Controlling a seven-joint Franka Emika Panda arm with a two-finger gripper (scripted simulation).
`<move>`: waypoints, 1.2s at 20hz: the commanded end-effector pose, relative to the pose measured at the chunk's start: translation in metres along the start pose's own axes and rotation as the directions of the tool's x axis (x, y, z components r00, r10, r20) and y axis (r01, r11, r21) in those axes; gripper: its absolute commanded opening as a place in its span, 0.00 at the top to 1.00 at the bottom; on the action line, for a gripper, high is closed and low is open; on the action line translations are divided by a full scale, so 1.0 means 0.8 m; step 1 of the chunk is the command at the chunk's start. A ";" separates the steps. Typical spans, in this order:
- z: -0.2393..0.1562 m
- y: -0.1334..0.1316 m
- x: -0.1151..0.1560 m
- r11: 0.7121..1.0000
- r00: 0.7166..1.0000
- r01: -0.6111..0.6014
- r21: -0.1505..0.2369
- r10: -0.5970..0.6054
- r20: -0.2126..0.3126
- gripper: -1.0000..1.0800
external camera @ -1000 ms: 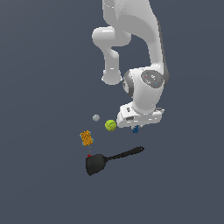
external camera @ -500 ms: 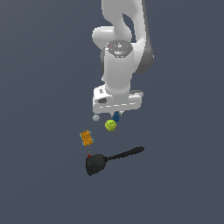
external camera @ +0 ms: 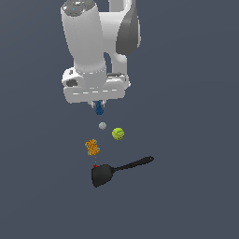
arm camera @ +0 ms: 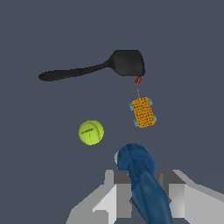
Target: Pick up a designated object from a clutter of objects.
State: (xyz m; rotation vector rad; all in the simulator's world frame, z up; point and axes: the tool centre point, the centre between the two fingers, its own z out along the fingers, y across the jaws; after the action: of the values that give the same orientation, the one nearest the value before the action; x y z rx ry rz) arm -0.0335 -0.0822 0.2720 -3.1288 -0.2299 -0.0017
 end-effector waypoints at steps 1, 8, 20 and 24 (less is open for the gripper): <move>-0.025 0.031 -0.011 1.000 1.000 0.001 0.001 -0.001 0.000 1.00; -0.093 0.117 -0.038 1.000 1.000 0.000 -0.001 0.000 0.001 1.00; -0.153 0.194 -0.057 1.000 1.000 0.001 -0.005 -0.001 0.002 1.00; -0.157 0.200 -0.058 1.000 1.000 0.001 -0.005 -0.001 0.002 1.00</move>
State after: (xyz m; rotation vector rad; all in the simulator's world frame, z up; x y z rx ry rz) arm -0.0559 -0.2462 0.3957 -3.1335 -0.2298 -0.0002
